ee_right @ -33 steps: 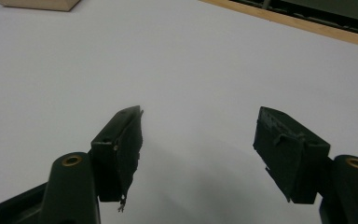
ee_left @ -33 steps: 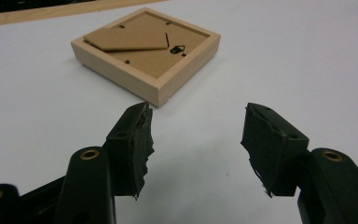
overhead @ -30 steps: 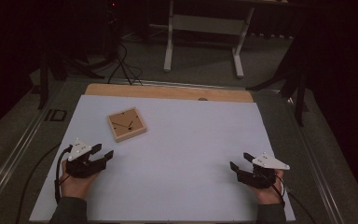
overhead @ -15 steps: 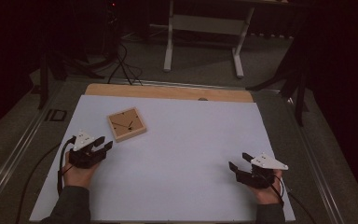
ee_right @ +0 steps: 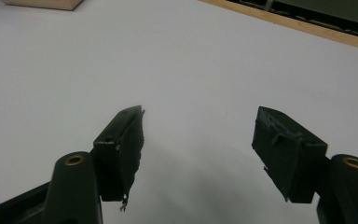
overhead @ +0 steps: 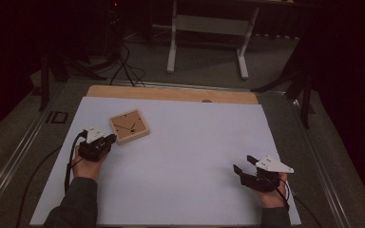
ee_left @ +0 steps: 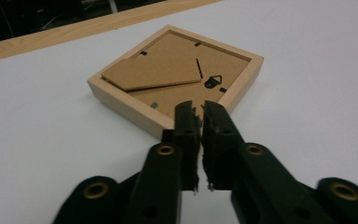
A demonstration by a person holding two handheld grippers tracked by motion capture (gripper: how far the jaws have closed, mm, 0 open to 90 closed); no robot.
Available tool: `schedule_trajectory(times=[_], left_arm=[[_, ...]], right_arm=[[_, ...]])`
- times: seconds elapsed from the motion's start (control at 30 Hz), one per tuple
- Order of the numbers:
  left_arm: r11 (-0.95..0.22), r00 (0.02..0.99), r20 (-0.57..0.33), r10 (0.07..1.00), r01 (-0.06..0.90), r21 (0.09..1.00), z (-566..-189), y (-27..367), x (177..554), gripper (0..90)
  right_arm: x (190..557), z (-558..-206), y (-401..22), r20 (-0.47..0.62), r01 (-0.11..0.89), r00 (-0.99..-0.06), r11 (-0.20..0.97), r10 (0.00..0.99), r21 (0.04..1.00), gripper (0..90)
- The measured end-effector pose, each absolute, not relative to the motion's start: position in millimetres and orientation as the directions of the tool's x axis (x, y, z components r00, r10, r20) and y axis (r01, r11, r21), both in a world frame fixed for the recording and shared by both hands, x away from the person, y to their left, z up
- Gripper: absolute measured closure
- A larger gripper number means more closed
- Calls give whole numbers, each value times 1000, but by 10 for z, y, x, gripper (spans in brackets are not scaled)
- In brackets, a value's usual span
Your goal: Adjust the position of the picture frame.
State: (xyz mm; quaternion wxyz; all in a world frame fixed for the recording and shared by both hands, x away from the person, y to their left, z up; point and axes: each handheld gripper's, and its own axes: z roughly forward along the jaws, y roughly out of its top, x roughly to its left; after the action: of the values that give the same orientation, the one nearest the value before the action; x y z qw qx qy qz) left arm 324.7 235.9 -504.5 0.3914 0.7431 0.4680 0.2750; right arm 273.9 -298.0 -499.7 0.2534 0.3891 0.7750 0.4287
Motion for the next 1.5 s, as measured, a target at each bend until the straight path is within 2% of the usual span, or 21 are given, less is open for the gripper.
schedule_trajectory(times=[0.1, 0.3, 1.0, 1.5], left_arm=[[-271, 414, 57, 908, 479, 835, -5032, 2346, 3307, 894], [-251, 405, 42, 914, 479, 841, -5031, 2306, 3395, 895], [-342, 420, 108, 901, 537, 771, -5211, 2168, 3633, 895], [-345, 456, 80, 886, 535, 771, -5217, 2093, 3607, 898]], right_arm=[[2741, -4999, -2975, -60, 384, -570, 330, 820, 862, 331], [2743, -4999, -2968, -60, 384, -570, 330, 819, 862, 330], [2748, -5001, -2965, -64, 375, -574, 332, 816, 865, 330], [2751, -5007, -2955, -64, 376, -578, 335, 814, 864, 330]])
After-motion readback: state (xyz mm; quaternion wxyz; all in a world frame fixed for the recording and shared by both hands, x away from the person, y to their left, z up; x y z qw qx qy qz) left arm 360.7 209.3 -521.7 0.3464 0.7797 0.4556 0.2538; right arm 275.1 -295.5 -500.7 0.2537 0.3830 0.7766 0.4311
